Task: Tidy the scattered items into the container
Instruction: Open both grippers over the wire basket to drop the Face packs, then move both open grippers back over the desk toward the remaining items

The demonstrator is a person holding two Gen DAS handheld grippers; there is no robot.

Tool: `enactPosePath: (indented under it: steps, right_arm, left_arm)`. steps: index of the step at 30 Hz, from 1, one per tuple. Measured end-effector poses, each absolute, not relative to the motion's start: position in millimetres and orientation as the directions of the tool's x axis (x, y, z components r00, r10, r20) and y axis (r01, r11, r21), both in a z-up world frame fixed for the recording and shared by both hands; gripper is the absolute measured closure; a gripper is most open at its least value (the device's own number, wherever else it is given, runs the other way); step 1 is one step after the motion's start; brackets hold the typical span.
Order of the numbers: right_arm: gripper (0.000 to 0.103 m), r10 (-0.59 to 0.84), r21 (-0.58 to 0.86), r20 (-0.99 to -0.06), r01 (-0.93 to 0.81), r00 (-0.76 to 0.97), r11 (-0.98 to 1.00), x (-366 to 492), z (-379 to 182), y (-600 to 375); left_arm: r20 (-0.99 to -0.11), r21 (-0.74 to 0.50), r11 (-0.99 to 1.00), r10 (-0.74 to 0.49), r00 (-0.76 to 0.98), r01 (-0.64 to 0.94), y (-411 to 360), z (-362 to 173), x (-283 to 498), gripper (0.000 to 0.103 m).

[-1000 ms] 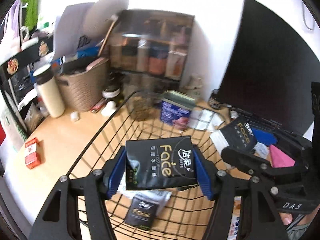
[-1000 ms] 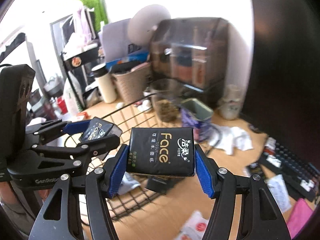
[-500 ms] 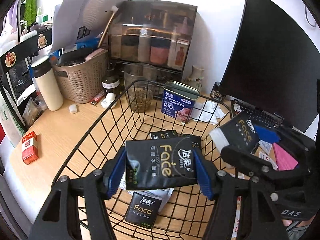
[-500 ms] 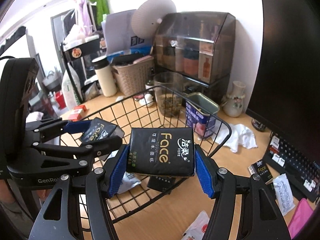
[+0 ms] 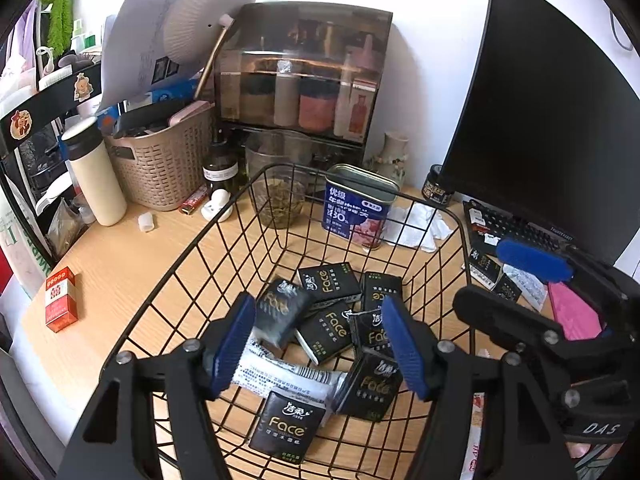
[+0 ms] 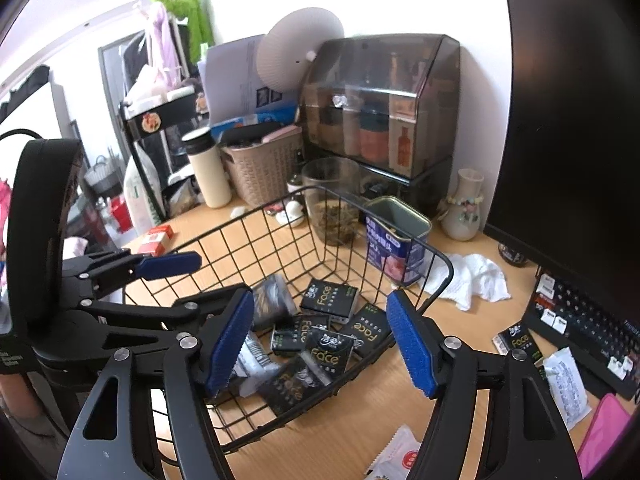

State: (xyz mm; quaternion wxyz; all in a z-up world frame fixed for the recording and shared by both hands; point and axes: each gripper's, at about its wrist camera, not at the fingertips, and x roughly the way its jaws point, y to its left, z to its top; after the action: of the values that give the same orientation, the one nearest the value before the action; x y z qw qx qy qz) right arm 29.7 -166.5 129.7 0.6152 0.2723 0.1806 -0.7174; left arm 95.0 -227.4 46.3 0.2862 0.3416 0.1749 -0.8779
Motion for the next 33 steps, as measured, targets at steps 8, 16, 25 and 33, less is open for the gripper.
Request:
enactPosePath:
  steps: [8,16,25,33]
  right_arm:
    - [0.034,-0.791,0.075,-0.605,0.982,-0.094,-0.174,29.8,140.7,-158.0]
    - [0.034,-0.791,0.036,-0.583,0.967,-0.184,-0.251,5.8,154.8,-99.3]
    - [0.034,-0.699,0.109,-0.652,0.876,-0.294,-0.470,-78.3,112.7,-28.5]
    - [0.034,-0.601,0.114,-0.730,0.808,-0.326,-0.577,-141.3,61.5,16.2]
  left_arm:
    - [-0.668,-0.141,-0.799,-0.360,-0.652,0.585,-218.5,59.3,97.4,0.032]
    - [-0.658,-0.130,-0.901,-0.235,-0.716,0.415,-158.6,66.6,63.8,0.032]
    - [-0.717,-0.089,-0.967,-0.104,-0.689,0.238,-85.5,37.2,-10.7,0.032]
    - [-0.797,-0.063,-0.984,-0.050,-0.602,0.165,-56.2,-7.3,-73.4,0.032]
